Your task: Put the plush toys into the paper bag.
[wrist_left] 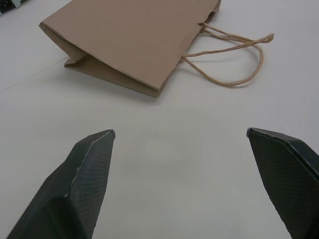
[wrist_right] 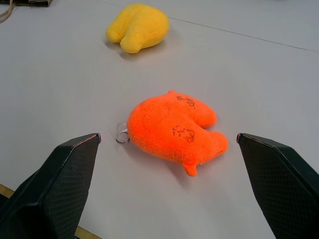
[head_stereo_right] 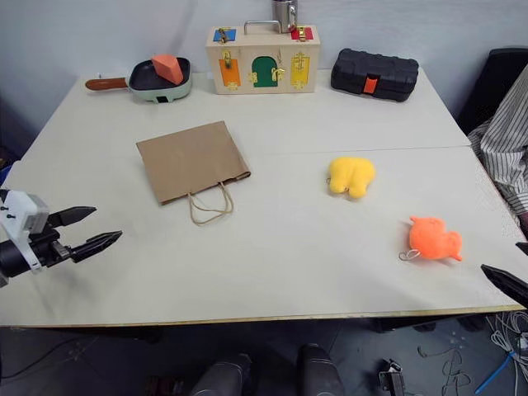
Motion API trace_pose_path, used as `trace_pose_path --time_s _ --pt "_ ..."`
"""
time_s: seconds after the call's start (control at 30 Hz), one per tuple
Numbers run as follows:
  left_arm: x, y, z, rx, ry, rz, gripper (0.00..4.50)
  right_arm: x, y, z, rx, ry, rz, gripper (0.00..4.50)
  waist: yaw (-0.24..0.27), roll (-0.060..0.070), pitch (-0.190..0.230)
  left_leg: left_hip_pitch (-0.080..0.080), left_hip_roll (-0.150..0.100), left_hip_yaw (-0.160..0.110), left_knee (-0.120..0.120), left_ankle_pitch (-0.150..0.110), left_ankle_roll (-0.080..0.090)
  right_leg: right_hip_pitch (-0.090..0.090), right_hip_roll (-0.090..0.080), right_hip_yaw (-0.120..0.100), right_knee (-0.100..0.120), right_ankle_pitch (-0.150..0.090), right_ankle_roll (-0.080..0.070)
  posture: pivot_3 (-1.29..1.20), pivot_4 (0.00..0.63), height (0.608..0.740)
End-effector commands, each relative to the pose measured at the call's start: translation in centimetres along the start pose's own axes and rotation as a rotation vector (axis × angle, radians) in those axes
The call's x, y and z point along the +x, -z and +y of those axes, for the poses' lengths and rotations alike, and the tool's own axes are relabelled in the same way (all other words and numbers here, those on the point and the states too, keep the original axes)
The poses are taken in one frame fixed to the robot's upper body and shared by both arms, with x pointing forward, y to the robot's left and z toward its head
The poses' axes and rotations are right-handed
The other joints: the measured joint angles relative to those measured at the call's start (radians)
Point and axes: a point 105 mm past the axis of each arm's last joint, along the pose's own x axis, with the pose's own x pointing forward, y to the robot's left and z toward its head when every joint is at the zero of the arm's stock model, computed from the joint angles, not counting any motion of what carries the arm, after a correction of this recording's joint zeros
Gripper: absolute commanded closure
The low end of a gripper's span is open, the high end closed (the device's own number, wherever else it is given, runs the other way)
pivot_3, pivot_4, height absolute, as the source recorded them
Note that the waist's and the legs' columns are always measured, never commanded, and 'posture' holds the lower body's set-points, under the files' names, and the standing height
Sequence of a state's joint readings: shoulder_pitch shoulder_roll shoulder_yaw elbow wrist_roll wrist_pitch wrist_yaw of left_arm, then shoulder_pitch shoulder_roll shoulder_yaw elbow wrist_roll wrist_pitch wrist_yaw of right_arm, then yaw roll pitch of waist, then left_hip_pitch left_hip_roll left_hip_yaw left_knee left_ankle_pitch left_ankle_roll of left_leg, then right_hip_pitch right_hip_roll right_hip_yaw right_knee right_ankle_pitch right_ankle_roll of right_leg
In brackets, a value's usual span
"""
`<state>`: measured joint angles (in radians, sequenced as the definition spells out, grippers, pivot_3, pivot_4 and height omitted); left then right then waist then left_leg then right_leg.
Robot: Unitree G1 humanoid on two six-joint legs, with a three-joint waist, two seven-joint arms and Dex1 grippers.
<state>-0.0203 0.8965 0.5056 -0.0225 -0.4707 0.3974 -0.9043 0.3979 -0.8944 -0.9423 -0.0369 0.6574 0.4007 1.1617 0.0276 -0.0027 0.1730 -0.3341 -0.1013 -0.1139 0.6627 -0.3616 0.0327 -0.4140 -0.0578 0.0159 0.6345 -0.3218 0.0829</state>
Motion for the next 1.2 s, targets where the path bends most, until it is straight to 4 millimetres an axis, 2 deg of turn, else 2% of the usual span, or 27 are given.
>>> trace_pose_path --time_s 0.03,0.27,0.43,0.57,0.77,1.0,1.1,1.2 --pt "-0.4 -0.9 0.3 0.020 -0.014 -0.030 0.06 0.1 -0.2 0.0 -0.013 0.006 -0.018 0.00 0.001 0.000 0.000 0.000 0.000 0.000 0.000 0.000 0.000 0.000 0.000 0.000 0.000 0.000 0.000 0.00 0.150 0.740" --pt "-0.3 0.4 -0.3 0.036 0.006 0.030 0.06 0.7 -0.2 -0.2 -0.029 0.011 -0.015 0.00 -0.001 0.000 0.000 0.000 0.000 0.000 0.000 0.000 0.000 0.000 0.000 0.000 0.000 0.000 0.000 0.00 0.150 0.740" --pt "1.1 0.2 -1.1 0.159 0.062 0.070 0.06 1.8 -1.4 0.6 -0.071 -0.003 -0.040 0.00 -0.001 0.001 0.000 0.000 0.000 0.000 0.000 0.000 0.000 0.000 0.000 0.000 0.000 0.000 0.000 0.00 0.150 0.740" --pt "3.3 -1.8 -2.8 0.270 0.213 0.061 0.06 3.9 -3.8 4.1 -0.106 -0.137 -0.085 0.00 0.001 0.001 0.000 0.000 0.000 0.000 0.001 0.000 -0.001 0.000 0.000 -0.001 0.001 0.000 0.000 0.00 0.150 0.740" --pt "9.2 -4.2 -3.3 0.536 0.384 0.089 0.06 8.7 -6.3 12.9 -0.201 -0.452 -0.144 0.00 0.003 0.001 0.000 -0.002 0.000 -0.003 0.003 0.001 -0.001 0.000 0.000 -0.005 0.001 0.000 0.000 0.00 0.150 0.740" --pt "14.4 -4.6 -2.9 0.692 0.416 0.122 0.06 12.8 -7.5 18.4 -0.273 -0.587 -0.218 0.00 -0.004 -0.001 0.000 -0.006 -0.001 -0.003 0.005 0.001 -0.001 -0.004 0.000 -0.009 0.003 0.000 0.000 0.00 0.150 0.740" --pt "15.7 -4.4 -3.1 0.731 0.432 0.121 0.06 14.0 -7.7 19.1 -0.284 -0.586 -0.238 0.00 -0.004 -0.002 0.000 -0.023 -0.001 -0.003 0.019 0.000 -0.002 -0.021 -0.001 -0.011 0.014 0.000 0.000 0.00 0.150 0.740" --pt "16.5 -4.8 -3.2 0.733 0.430 0.092 0.70 14.6 -7.8 19.4 -0.277 -0.583 -0.248 0.00 -0.004 -0.003 -0.001 -0.034 -0.004 -0.003 0.025 0.000 -0.002 -0.033 -0.004 -0.013 0.023 0.000 0.000 0.00 0.150 0.740"
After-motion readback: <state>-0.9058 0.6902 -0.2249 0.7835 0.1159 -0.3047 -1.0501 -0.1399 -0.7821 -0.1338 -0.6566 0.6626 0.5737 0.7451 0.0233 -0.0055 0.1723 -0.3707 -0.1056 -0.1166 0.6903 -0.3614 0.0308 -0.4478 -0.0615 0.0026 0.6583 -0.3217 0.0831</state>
